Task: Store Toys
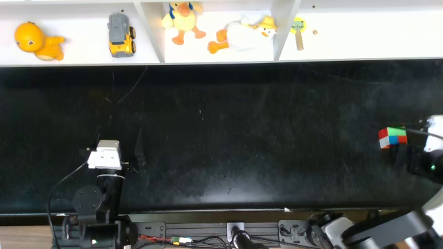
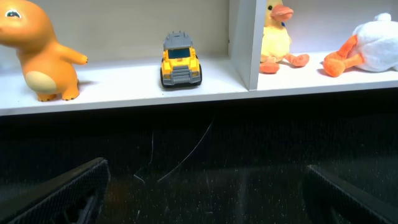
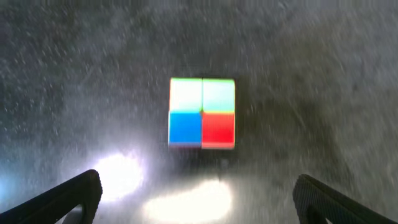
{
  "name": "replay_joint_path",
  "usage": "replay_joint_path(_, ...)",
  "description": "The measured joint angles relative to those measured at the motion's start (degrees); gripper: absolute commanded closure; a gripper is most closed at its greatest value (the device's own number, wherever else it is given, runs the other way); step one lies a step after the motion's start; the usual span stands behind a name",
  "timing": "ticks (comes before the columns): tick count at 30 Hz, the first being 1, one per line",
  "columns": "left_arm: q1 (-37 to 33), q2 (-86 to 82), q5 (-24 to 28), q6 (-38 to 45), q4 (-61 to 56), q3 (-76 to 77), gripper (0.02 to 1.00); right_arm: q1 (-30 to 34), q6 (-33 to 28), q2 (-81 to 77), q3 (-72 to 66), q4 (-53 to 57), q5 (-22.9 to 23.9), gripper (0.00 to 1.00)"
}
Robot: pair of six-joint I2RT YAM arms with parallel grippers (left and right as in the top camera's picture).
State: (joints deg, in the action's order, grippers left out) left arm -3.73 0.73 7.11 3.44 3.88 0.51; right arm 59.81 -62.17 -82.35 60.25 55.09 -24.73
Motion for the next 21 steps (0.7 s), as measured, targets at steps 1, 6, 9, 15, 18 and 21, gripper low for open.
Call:
replay_joint_path(1, 0.0, 0.0, 0.0, 0.0, 0.0, 0.0, 0.020, -0.5, -0.2, -1.1, 0.4, -0.1, -0.4, 0.005)
replay_joint_path(6, 0.0, 0.0, 0.0, 0.0, 0.0, 0.0, 0.020, -4.2, 0.4, -6.0, 0.6, -3.0, 0.0, 0.007)
replay_joint_path(9, 0.0, 0.0, 0.0, 0.0, 0.0, 0.0, 0.020, -5.6, 1.7, -7.6, 0.6, -4.8, 0.4, 0.007)
replay_joint_path(15, 0.0, 0.0, 0.0, 0.0, 0.0, 0.0, 0.020, -6.7, 4.7, -9.4, 0.6, -4.9, 2.7, 0.007)
replay_joint_path(18, 0.0, 0.0, 0.0, 0.0, 0.0, 0.0, 0.020, -6.7, 5.6, -10.1, 0.6, -4.8, 3.4, 0.007)
replay_joint_path(21, 0.0, 0.0, 0.0, 0.0, 0.0, 0.0, 0.020, -6.7, 6.3, -10.7, 0.6, -4.8, 3.8, 0.007)
